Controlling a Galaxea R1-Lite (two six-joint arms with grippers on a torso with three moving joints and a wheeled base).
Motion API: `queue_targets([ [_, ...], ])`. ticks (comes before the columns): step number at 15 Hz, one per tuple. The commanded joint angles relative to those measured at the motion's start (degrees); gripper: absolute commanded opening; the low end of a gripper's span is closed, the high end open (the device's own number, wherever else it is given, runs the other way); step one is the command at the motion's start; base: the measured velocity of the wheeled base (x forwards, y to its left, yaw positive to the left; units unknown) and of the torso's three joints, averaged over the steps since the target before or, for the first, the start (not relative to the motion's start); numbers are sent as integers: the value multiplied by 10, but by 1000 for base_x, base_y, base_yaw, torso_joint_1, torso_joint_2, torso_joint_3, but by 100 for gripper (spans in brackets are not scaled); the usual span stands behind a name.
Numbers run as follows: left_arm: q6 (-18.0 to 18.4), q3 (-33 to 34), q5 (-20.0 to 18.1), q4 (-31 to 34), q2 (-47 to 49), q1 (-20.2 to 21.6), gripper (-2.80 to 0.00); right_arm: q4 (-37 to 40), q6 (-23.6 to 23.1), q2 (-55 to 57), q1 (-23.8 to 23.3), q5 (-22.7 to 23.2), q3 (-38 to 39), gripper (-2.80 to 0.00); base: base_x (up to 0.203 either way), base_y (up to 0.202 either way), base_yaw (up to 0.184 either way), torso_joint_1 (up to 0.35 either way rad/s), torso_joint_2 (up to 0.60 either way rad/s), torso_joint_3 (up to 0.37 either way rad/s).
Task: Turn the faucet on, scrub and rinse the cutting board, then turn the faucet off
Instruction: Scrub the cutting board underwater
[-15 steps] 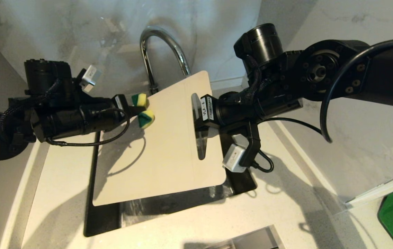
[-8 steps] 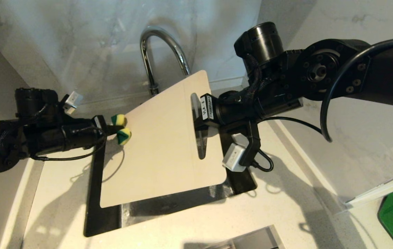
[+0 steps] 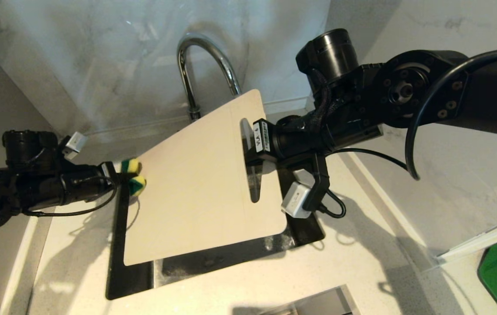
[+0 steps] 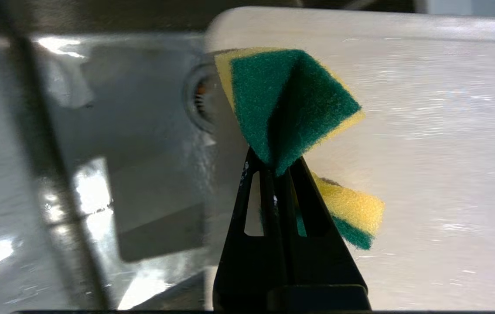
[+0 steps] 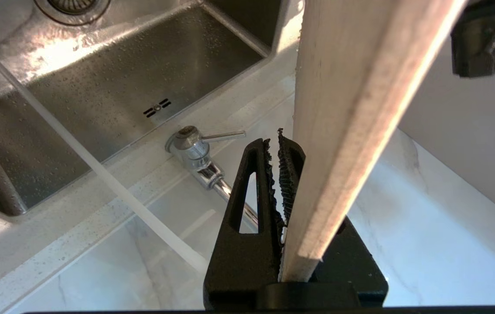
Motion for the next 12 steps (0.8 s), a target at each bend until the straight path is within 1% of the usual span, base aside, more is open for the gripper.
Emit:
queue_targets([
  [1,-1,11,-2,-4,-5,14,-280,2,-9,-2,-1,8,1,-280,0,0,0,0,0,0],
  [4,-5,-1,-2,-11,-26,17,-280,2,-9,-1,-2,10,1,-280,0,0,0,0,0,0],
  [6,-13,-19,4,6,-76,-15,-280,2,-9,-1,-4,10,1,-280,0,0,0,0,0,0],
  [8,-27,-54,28,70,-136,-85,-280,2,-9,-1,-4,10,1,-280,0,0,0,0,0,0],
  [10,-56,-90,72,116,-169,-173,-280,2,-9,-2,-5,10,0,-280,0,0,0,0,0,0],
  [12,-73,-105,117,146,-185,-267,-280,2,-9,-3,-5,10,0,-280,0,0,0,0,0,0],
])
